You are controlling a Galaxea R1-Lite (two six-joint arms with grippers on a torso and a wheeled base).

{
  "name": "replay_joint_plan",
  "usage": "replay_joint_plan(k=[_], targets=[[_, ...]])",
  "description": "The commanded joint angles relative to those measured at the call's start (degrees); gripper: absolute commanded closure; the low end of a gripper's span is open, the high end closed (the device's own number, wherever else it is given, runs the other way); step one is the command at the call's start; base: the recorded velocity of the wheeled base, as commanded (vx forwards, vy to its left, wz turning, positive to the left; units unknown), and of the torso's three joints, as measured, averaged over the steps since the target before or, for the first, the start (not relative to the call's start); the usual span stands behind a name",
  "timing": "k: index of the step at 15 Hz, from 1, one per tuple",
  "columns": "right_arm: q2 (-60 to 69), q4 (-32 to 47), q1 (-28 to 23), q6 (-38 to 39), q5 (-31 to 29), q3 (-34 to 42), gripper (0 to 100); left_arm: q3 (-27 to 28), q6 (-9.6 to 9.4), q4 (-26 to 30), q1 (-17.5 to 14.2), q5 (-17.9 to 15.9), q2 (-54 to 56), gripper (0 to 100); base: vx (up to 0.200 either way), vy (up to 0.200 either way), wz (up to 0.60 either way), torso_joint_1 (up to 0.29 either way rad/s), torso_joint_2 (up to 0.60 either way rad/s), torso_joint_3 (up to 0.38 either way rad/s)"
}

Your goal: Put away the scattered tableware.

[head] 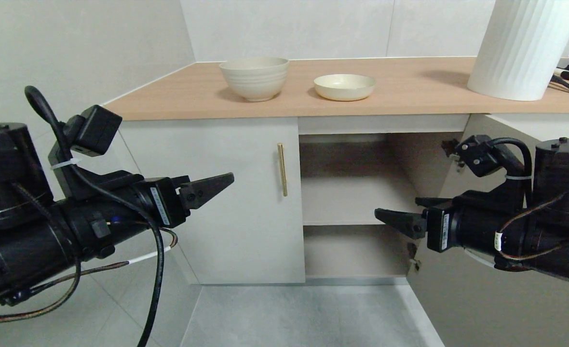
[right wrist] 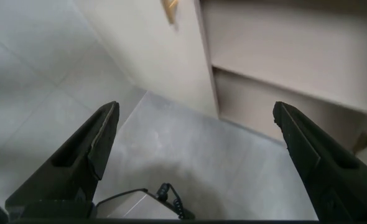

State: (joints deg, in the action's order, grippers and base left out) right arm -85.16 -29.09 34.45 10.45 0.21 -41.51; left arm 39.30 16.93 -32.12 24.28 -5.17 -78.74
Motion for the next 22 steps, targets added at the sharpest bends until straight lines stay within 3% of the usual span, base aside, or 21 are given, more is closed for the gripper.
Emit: replay_joint_plan(k=[1, 5, 10, 22], targets=[[0.0, 0.0, 0.0, 0.0, 0.0, 0.0, 0, 0.0, -0.41, -0.7, -0.1, 0.2, -0.2, 0, 0.000, 0.000, 0.00, 0.000, 0.00, 0.000], [0.0, 0.0, -0.1, 0.0, 0.0, -0.1, 0, -0.5, -2.52, -4.9, -2.5, 1.1, -1.2, 0, 0.000, 0.000, 0.00, 0.000, 0.00, 0.000], [-0.1, 0.0, -0.3, 0.0, 0.0, -0.1, 0, 0.1, -0.94, -4.3, -3.0, 1.0, -2.0, 0, 0.000, 0.000, 0.00, 0.000, 0.00, 0.000], [0.0, 0.0, -0.4, 0.0, 0.0, 0.0, 0, -0.4, -1.38, -3.8, -3.5, 0.9, -2.6, 0, 0.000, 0.050, 0.00, 0.001, 0.00, 0.000]])
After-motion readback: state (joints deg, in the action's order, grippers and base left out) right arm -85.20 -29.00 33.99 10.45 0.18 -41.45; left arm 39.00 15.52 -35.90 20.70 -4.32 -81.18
